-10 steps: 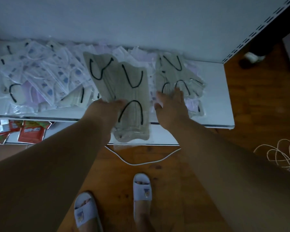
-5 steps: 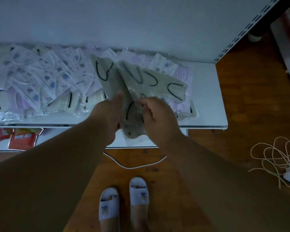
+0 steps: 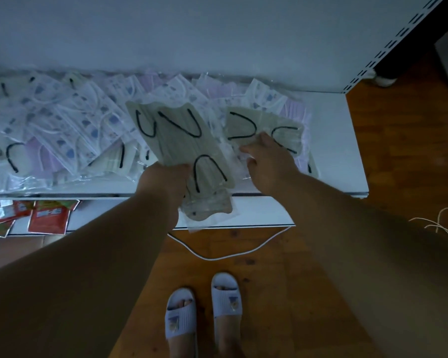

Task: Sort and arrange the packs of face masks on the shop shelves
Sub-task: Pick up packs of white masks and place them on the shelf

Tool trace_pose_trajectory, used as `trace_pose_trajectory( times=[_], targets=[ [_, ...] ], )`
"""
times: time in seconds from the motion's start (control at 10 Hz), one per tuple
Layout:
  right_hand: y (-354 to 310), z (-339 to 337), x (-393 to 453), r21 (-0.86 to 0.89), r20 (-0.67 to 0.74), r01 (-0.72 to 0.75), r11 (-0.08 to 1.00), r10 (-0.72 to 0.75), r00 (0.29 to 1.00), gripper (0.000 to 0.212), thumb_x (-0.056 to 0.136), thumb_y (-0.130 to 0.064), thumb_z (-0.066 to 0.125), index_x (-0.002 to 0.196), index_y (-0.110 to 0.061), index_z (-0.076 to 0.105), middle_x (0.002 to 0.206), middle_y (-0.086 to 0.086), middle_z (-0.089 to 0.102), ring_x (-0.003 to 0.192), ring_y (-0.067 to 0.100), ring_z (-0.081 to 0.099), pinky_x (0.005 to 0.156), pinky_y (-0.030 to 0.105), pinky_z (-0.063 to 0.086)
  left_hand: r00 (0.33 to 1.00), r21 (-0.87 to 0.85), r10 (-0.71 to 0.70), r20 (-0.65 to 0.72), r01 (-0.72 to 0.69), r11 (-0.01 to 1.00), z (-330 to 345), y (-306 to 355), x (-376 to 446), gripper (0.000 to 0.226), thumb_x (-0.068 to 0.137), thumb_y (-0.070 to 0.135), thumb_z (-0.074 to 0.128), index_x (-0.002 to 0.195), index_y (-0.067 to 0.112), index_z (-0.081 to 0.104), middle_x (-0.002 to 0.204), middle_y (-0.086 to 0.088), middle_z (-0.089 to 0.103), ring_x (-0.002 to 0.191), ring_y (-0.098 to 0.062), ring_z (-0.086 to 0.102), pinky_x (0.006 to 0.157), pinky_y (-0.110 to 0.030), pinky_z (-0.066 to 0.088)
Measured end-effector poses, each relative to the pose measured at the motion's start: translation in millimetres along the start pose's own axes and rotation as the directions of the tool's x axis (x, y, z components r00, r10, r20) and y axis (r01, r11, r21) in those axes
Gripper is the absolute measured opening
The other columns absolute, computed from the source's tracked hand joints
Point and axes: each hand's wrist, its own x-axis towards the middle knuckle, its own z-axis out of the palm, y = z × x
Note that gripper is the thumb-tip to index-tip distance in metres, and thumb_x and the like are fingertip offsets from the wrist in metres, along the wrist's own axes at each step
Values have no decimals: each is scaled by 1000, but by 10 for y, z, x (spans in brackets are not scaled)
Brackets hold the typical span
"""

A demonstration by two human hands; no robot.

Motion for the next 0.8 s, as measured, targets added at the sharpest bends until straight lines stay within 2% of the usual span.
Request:
trace_pose_trajectory(
  times=[0.1, 0.2, 0.3, 0.4, 0.5, 0.6, 0.7, 0.8],
  targets=[
    [-56, -37, 2, -100, 8, 12, 995, -11, 1000, 38, 100, -19, 45, 135, -23, 59, 161, 11, 25, 139, 36, 34, 117, 41, 27, 1000, -26, -1, 2, 1, 1000, -55, -31, 37, 35, 95, 14, 64, 126, -3, 59, 103, -12, 58, 95, -27, 56, 97, -47, 50],
    [-181, -77, -42, -203, -58, 48, 978, -61, 996, 37, 98, -16, 44, 133, -16, 56, 154, 6, 38, 128, 34, 43, 106, 38, 33, 999, -61, -7, 35, 9, 998, -93, -40, 62, 35, 95, 15, 65, 125, -1, 60, 103, -11, 59, 95, -27, 57, 99, -48, 50],
    [-318, -130, -77, -158, -222, 37, 987, -72, 972, 41, 98, -15, 43, 138, -12, 52, 146, 7, 48, 126, 33, 46, 103, 41, 36, 1000, -40, -3, 22, 4, 999, -170, -29, 83, 17, 94, 17, 67, 110, 10, 66, 92, -3, 64, 91, -26, 61, 93, -43, 53],
    [-563, -141, -152, 65, -343, 142, 988, -111, 933, 44, 96, -12, 41, 138, -7, 54, 141, 13, 53, 124, 35, 51, 105, 46, 40, 999, -82, -34, -18, 32, 996, -244, -9, 130, 6, 93, 23, 68, 97, 21, 63, 95, -3, 67, 93, -26, 64, 90, -41, 54],
    [-932, -112, -257, 391, -254, 253, 885, -160, 954, 43, 101, -12, 41, 143, -13, 50, 138, 10, 57, 124, 25, 54, 105, 36, 42, 997, -246, -72, -9, 67, 967, -303, 45, 121, 37, 97, 17, 60, 133, 13, 57, 123, -10, 64, 109, -32, 61, 97, -31, 51],
    [-1308, -93, -327, 486, -49, 225, 845, -231, 972, 45, 104, -15, 39, 148, -22, 41, 139, 5, 58, 123, 20, 55, 103, 33, 44, 992, -381, -116, 57, 129, 915, -405, 106, 112, 40, 108, 16, 38, 144, -1, 44, 145, -21, 51, 131, -32, 47, 61, -2, 42],
    [-1486, -12, -303, 429, -30, 232, 873, -243, 970, 37, 102, -8, 39, 134, -14, 57, 132, 9, 59, 120, 23, 55, 103, 34, 44, 999, -160, 13, 34, -7, 987, -518, 14, 180, 43, 101, 50, 47, 125, 17, 62, 124, -7, 68, 113, -27, 65, 64, -17, 50],
    [-1486, 40, -282, 438, -153, 223, 871, -172, 973, 34, 95, 1, 44, 120, -5, 67, 130, 13, 58, 120, 23, 53, 96, 18, 34, 1000, -117, 4, -30, -7, 993, -685, -20, 235, 22, 90, 37, 72, 98, 16, 67, 74, 0, 68, 65, -18, 63, 61, -28, 48]
  ],
)
